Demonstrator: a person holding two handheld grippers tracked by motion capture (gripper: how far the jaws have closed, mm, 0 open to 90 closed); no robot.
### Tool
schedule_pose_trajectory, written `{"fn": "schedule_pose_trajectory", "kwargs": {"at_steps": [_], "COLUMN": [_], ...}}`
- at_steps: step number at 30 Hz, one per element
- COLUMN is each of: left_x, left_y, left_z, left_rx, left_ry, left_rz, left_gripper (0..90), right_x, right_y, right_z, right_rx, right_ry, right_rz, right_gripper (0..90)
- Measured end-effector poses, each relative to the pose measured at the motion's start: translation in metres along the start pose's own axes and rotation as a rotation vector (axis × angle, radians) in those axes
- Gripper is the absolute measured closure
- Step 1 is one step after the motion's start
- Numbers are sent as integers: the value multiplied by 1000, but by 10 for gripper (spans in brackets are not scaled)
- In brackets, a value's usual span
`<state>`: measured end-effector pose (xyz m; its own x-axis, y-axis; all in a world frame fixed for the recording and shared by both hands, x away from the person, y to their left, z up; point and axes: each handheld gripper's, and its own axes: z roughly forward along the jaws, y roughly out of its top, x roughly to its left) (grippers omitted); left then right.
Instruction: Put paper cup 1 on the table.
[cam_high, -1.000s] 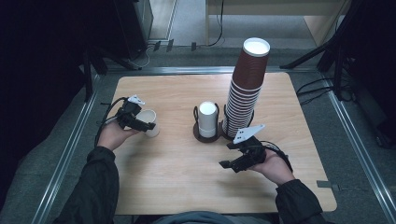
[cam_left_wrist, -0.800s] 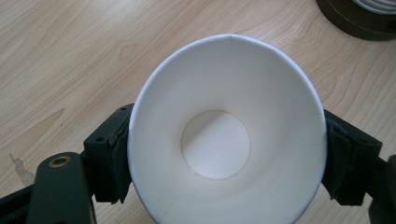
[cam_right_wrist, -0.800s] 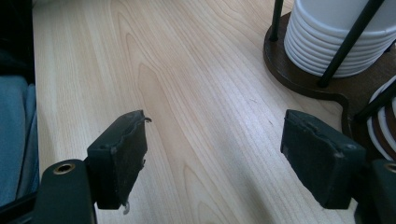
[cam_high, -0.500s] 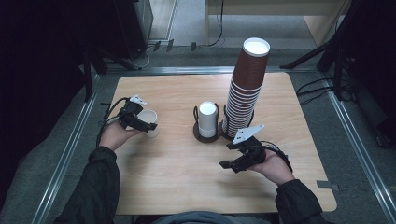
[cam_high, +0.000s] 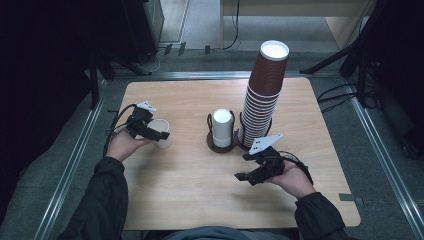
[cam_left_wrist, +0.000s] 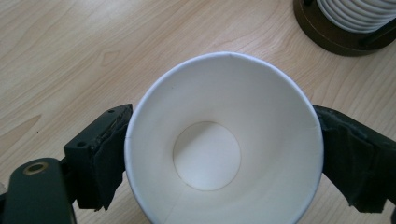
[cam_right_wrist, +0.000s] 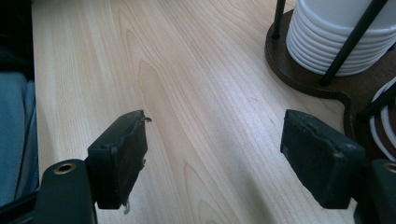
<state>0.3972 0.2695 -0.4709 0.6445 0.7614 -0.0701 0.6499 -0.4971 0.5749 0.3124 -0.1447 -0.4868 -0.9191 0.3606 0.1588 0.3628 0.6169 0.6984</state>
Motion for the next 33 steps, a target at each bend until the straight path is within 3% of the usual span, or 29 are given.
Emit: {"fn": "schedule_pose_trajectory", "kwargs": {"at_steps": [7,13,18,26,33], "left_x": [-1,-1,-2,-6,-11], "left_y": [1,1,3,6,8], "left_z": [-3,-4,-9,-24,-38], "left_rx": [-15,-6,-34,-61,-70], "left_ry": [-3,-9,-14,11,1], "left_rz": [-2,2,-7,-13,-9], "left_gripper": [24,5,4,5,5], "right_x": [0,0,-1,-2,-2], "right_y": [0,0,0,-1,-1], "right_z": [0,0,0,0,-2], "right_rx": [4,4,7,2,-3], "right_ry": [2,0,1,0,-2], "right_rz": [-1,-1,0,2,10], "right_gripper": [230,230,230,230,230]}}
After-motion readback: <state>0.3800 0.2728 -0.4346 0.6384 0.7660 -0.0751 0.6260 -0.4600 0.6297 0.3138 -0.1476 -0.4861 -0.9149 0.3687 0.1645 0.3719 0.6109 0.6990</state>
